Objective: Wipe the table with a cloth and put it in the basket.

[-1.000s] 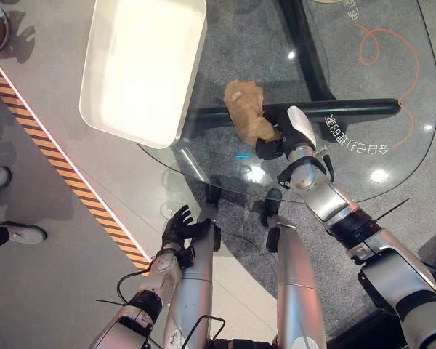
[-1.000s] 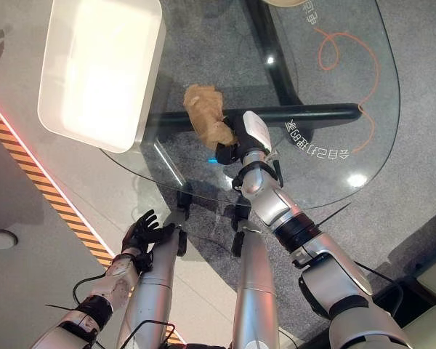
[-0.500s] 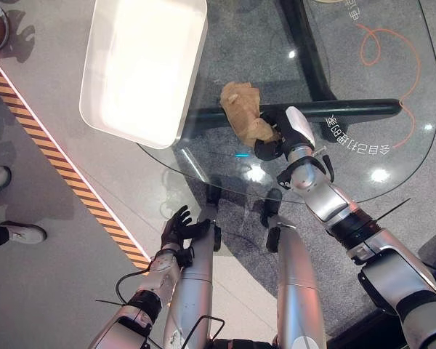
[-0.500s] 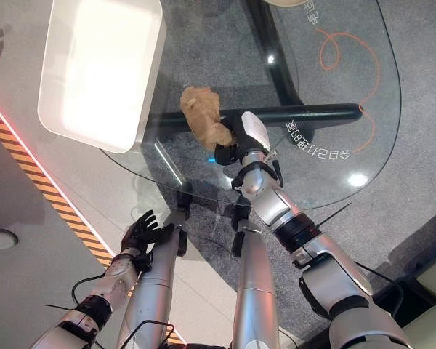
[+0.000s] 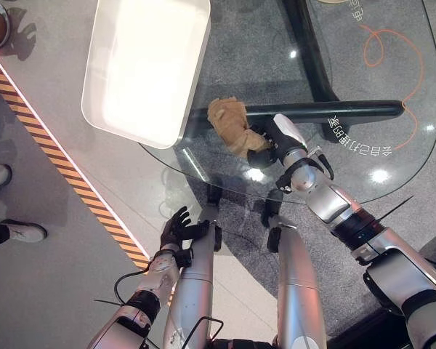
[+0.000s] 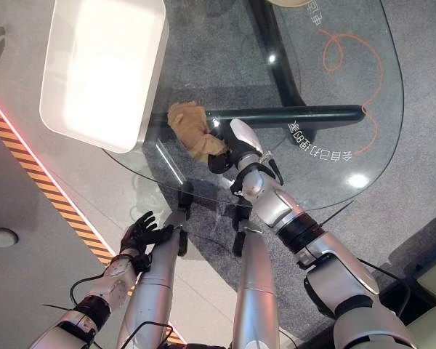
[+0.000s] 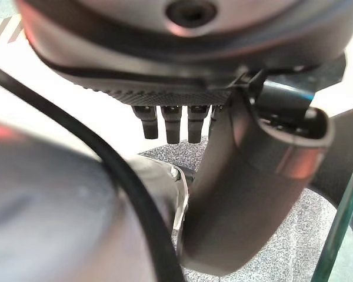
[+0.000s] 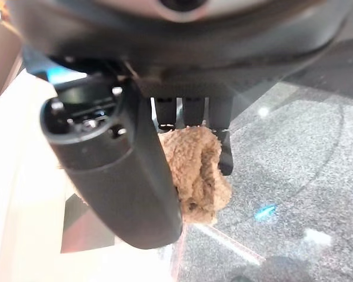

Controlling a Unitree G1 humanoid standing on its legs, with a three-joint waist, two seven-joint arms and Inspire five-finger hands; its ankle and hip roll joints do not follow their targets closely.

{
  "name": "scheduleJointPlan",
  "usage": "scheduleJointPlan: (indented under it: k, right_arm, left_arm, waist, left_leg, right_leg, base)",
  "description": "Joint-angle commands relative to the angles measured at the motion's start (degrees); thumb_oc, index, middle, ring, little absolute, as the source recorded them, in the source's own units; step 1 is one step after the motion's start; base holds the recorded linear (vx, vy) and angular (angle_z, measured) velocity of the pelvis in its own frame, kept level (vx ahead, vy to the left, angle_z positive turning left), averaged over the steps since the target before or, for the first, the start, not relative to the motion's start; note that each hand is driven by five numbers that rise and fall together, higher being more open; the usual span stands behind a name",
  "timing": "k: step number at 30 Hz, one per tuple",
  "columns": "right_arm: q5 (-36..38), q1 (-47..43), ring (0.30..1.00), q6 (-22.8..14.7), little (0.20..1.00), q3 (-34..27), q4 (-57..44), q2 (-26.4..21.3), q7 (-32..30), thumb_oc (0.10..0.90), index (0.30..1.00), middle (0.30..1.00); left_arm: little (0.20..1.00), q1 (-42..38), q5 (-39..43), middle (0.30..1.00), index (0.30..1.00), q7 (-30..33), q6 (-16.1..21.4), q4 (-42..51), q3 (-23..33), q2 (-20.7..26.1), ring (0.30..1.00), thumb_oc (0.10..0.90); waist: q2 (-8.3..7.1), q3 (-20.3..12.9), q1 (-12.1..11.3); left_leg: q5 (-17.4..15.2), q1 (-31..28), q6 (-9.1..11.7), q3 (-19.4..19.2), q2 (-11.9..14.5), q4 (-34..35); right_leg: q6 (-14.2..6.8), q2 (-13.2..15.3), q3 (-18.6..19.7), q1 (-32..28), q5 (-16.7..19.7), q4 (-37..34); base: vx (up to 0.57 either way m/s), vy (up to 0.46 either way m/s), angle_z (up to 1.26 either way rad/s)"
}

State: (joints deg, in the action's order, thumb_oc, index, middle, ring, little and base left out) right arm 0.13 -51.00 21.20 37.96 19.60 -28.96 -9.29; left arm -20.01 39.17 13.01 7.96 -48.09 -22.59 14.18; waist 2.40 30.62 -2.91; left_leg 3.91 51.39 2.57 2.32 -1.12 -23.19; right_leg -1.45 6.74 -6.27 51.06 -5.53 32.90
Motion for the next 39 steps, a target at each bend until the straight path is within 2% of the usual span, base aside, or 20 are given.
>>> scheduleJointPlan:
  k: [1,9,14,18,22,27,39]
  right_arm:
    - [3.3,2.2,0.300,-4.8,0.200,1.9,-8.1,1.4,0.5,0.100,0.300,0.300]
    - [4.3,3.7,0.300,-6.0,0.200,-0.7,-7.2,0.9,-2.9,0.100,0.300,0.300]
    - [3.3,3.1,0.300,-8.0,0.200,-1.2,-7.8,-0.2,1.1,0.100,0.300,0.300]
    - [2.3,3.0,0.300,-8.1,0.200,-0.6,-9.4,-1.0,4.4,0.100,0.300,0.300]
    - [2.6,2.7,0.300,-8.2,0.200,0.7,-10.7,-2.1,5.1,0.100,0.300,0.300]
    - [1.7,2.5,0.300,-10.2,0.200,1.7,-10.9,-2.8,8.0,0.100,0.300,0.300]
    - [3.6,2.6,0.300,-11.0,0.200,1.1,-12.0,-4.1,5.1,0.100,0.300,0.300]
  left_arm:
    - [0.900,8.1,-1.0,0.900,0.900,0.2,-0.7,1.3,-3.5,-1.0,0.900,0.800]
    - [0.900,8.4,-1.0,0.900,0.900,0.0,-0.2,0.9,-3.2,-1.0,0.900,0.800]
    - [0.900,8.7,-1.1,0.900,0.900,-0.1,0.0,0.9,-2.9,-1.0,0.900,0.800]
    - [0.900,8.7,-1.1,0.900,0.900,-0.3,-0.2,1.2,-2.8,-0.6,0.900,0.800]
    - [0.900,8.7,-1.0,0.900,0.900,-0.3,-0.2,1.2,-2.9,-0.3,0.900,0.800]
    - [0.900,8.6,-0.8,0.900,0.900,-0.5,-0.1,1.0,-2.8,0.1,0.900,0.800]
    - [0.900,8.7,-0.6,0.900,0.900,-0.7,-0.3,1.4,-3.0,0.5,0.900,0.800]
  waist:
    - [0.67,-0.8,-0.9]
    - [0.70,-0.8,-0.5]
    - [0.55,-0.8,-0.3]
    - [0.48,-0.8,-0.3]
    - [0.47,-0.8,-0.3]
    - [0.49,-0.8,-0.3]
    - [0.40,-0.8,-0.1]
  left_leg:
    - [-9.2,0.5,-5.1,-6.6,-2.9,-7.6]
    - [-9.4,0.5,-5.1,-6.7,-2.8,-7.7]
    - [-9.5,0.5,-5.1,-6.8,-2.6,-7.8]
    - [-9.3,0.5,-5.1,-6.8,-2.6,-7.7]
    - [-9.2,0.2,-5.1,-6.8,-2.6,-7.4]
    - [-9.1,0.1,-5.1,-6.9,-2.5,-7.5]
    - [-9.3,0.1,-5.0,-7.0,-2.3,-7.5]
  right_leg:
    - [-1.0,-0.9,-2.0,2.7,7.2,-5.7]
    - [-0.9,-1.0,-1.8,2.8,7.3,-5.7]
    - [-0.8,-1.2,-1.7,2.9,7.2,-5.6]
    - [-0.8,-1.2,-1.8,3.0,7.3,-5.6]
    - [-0.8,-1.2,-1.9,2.7,7.3,-5.8]
    - [-0.7,-1.2,-1.9,2.4,7.1,-5.7]
    - [-0.7,-1.1,-1.9,2.4,7.0,-5.9]
  base:
    - [0.00,0.000,0.00]
    - [0.00,0.000,0.00]
    - [0.00,0.000,0.00]
    - [0.00,0.000,0.00]
    - [0.00,0.000,0.00]
    - [0.00,0.000,0.00]
    - [0.00,0.000,0.00]
